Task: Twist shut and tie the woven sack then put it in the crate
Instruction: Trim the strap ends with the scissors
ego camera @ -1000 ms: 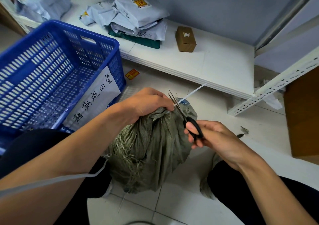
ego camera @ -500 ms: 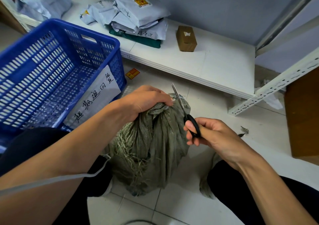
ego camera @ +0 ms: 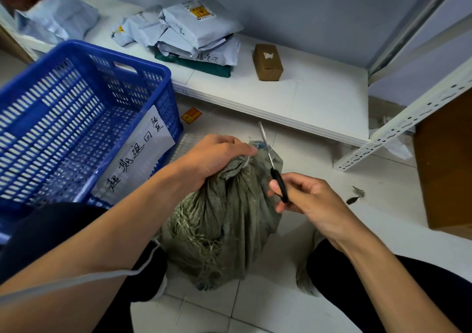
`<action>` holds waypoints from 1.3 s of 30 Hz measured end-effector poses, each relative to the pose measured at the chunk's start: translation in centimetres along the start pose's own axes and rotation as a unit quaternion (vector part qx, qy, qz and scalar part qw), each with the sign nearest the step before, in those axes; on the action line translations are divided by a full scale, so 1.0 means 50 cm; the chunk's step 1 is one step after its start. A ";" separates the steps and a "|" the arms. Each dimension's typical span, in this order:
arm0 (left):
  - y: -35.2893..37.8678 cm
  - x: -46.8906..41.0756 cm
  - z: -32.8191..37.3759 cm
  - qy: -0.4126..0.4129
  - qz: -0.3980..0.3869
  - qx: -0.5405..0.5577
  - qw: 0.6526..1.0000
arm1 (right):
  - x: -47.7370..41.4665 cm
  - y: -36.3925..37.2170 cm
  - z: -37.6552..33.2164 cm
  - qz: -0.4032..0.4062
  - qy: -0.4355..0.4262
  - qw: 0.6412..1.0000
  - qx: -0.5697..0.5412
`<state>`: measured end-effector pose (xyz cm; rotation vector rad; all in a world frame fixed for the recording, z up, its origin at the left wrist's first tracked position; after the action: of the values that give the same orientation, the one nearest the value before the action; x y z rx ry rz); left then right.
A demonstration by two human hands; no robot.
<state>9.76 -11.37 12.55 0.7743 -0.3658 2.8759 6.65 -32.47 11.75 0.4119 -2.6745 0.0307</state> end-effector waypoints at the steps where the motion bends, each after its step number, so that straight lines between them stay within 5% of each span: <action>1: 0.003 0.000 0.002 0.007 -0.001 -0.010 1.000 | -0.002 0.000 0.000 0.008 -0.004 1.000 -0.004; 9: 0.051 0.012 0.003 0.069 -0.050 -0.063 0.994 | -0.022 0.005 0.011 0.101 -0.081 0.991 0.018; 16: 0.069 -0.021 -0.011 0.091 0.015 -0.092 0.991 | -0.034 0.020 0.023 0.120 -0.142 0.967 0.173; 20: 0.064 -0.036 -0.010 0.082 0.075 -0.081 0.990 | -0.034 0.026 0.017 0.101 -0.134 0.974 0.154; 24: 0.062 -0.051 -0.015 0.059 0.096 -0.061 0.992 | -0.032 0.012 -0.006 0.171 -0.171 0.964 0.113; 30: 0.068 -0.057 -0.009 0.072 0.103 -0.058 0.990 | -0.052 -0.005 -0.002 0.192 -0.090 0.964 0.163; 35: 0.070 -0.059 -0.020 0.138 0.121 -0.263 0.947 | -0.049 -0.006 -0.007 0.169 -0.103 0.965 0.175; 39: 0.090 -0.044 -0.026 0.217 0.075 -0.406 0.885 | -0.038 -0.001 -0.035 0.113 -0.103 0.988 0.014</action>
<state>10.15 -15.51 9.45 -0.0509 -1.4593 2.5042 9.01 -31.82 12.54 0.1241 -2.9150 0.0995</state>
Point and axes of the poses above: each hand's wrist, its own x-axis away from the middle knuckle, its own y-axis out of the palm, z = x × y, the point moved 2 cm from there along -x, towards the middle knuckle, and after that the axes turned 11 degrees about -x, right-handed, at the moved point
